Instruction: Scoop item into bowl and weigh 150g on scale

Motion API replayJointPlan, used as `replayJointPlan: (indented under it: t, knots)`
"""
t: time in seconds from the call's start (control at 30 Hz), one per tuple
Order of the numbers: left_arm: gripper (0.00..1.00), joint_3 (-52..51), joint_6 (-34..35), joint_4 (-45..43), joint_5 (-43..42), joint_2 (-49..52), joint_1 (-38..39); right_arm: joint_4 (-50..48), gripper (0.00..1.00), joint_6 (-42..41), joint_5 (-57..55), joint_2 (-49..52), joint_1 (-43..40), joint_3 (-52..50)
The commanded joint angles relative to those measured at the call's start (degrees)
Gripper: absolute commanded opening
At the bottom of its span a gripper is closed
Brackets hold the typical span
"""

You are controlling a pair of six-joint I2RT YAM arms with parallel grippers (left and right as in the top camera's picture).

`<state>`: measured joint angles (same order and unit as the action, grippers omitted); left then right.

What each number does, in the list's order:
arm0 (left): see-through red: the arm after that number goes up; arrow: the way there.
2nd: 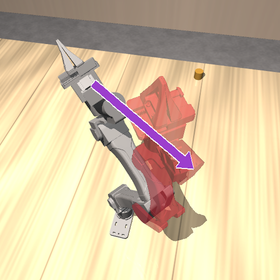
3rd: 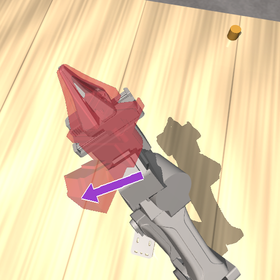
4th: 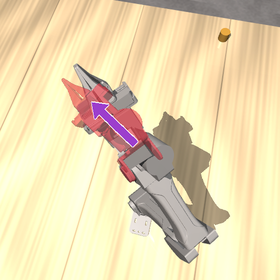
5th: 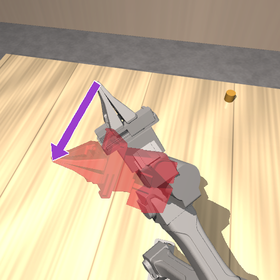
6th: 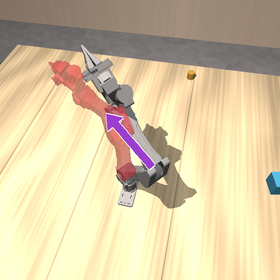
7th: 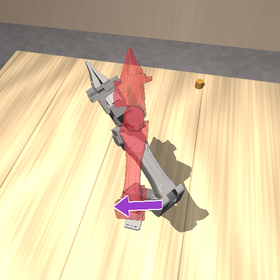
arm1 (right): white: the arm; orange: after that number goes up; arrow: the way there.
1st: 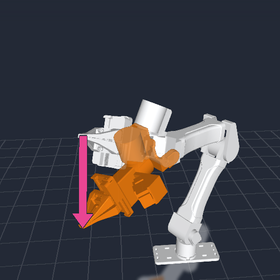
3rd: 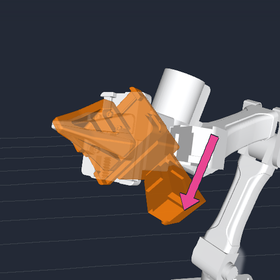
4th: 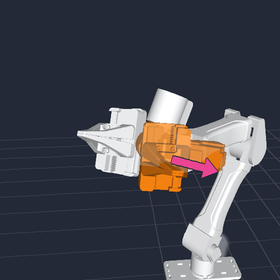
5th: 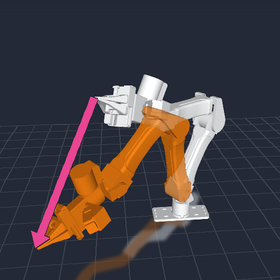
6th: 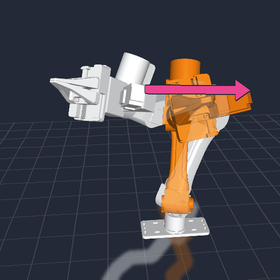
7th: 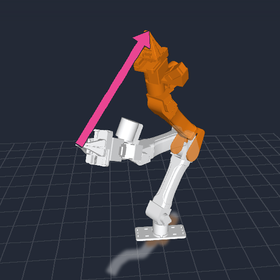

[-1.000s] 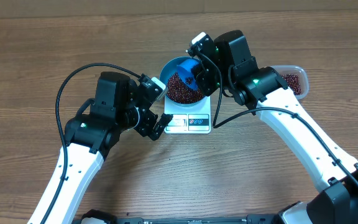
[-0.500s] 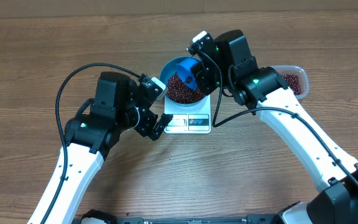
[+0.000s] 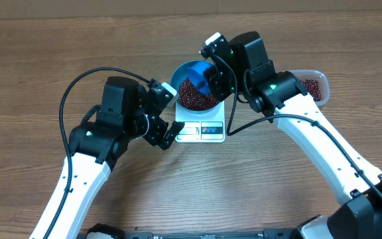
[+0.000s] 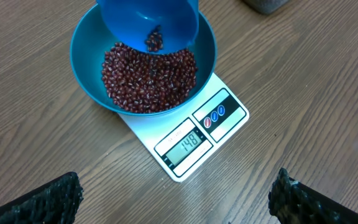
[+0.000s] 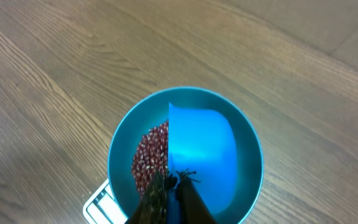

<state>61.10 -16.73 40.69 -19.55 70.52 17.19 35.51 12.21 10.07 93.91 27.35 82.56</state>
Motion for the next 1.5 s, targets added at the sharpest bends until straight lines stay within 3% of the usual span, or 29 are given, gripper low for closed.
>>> replayJointPlan:
  t: [0.0, 1.27, 1.47]
  knots:
    - [1.00, -0.55, -0.87, -0.20, -1.03, 0.35, -0.24, -1.73, 0.04, -0.37, -1.62, -1.42, -0.22, 1.07]
    - [0.99, -0.55, -0.87, -0.20, -1.03, 0.35, -0.24, -1.60, 0.04, -0.48, -3.61, -0.66, -0.22, 1.05]
    - [1.00, -0.55, -0.87, -0.20, -1.03, 0.35, -0.24, -0.66, 0.04, -9.75, -3.32, -0.66, -0.22, 1.05]
